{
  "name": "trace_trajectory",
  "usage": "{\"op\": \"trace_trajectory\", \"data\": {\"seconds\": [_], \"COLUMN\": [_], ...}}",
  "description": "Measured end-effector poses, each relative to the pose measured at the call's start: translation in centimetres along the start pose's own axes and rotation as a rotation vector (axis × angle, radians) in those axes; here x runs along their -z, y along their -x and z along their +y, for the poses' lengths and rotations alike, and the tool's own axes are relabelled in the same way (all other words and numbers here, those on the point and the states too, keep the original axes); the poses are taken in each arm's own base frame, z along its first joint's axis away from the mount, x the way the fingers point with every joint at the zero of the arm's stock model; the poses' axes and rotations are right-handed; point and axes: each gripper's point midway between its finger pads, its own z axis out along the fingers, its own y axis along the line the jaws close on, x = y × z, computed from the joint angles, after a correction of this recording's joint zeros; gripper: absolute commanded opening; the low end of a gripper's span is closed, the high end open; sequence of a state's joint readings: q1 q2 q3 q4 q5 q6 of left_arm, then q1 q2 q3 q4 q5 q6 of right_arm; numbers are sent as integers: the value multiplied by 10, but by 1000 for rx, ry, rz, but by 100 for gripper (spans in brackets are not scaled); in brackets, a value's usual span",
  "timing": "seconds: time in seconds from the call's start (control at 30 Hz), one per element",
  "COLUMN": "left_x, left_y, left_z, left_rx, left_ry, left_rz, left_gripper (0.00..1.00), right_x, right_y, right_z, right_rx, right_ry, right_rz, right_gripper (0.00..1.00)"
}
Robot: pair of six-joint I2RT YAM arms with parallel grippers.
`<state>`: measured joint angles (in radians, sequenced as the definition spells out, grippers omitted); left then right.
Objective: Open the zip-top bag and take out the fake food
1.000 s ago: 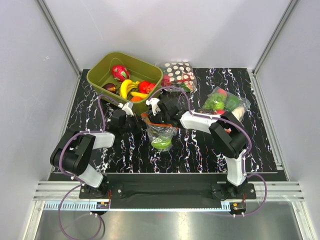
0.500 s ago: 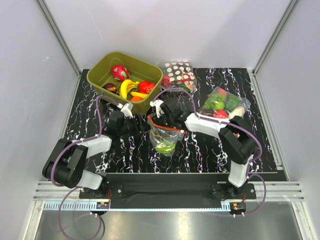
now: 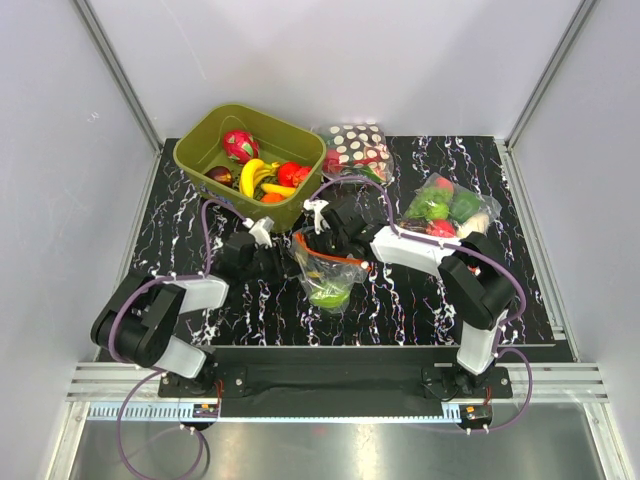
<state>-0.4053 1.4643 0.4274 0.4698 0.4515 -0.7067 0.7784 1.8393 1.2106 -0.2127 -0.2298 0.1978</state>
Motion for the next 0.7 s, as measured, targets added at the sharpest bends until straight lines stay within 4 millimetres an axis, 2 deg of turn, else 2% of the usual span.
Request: {"op": "trace_trajectory", "data": {"seconds": [0.03,0.1,0.13,0.37,0.7], "left_x": [-1,-2,-3,0,15], "left_y": [0,-4,-4,-2,6], "left_z": [-2,-2,-4,-5,-12], "left_rx": [0,16,19,32,-11], "left_ry": [-13,-29,-43,-62,-63], "left_rz": [-1,7,9,8,-12], "left_gripper": [13,2,0,0,0], "right_x": [0,1,1,8,20], "right_y": [0,0,-1,-11,-6], "right_z": [0,-3,-5,-7,-2], "right_rx": [-6,-22,-30,-38,-10], "right_ry": [-1,-6,-6,-24,-21], "right_rz": [0,1,6,49,22], "right_gripper": [22,22,23,26,30]}}
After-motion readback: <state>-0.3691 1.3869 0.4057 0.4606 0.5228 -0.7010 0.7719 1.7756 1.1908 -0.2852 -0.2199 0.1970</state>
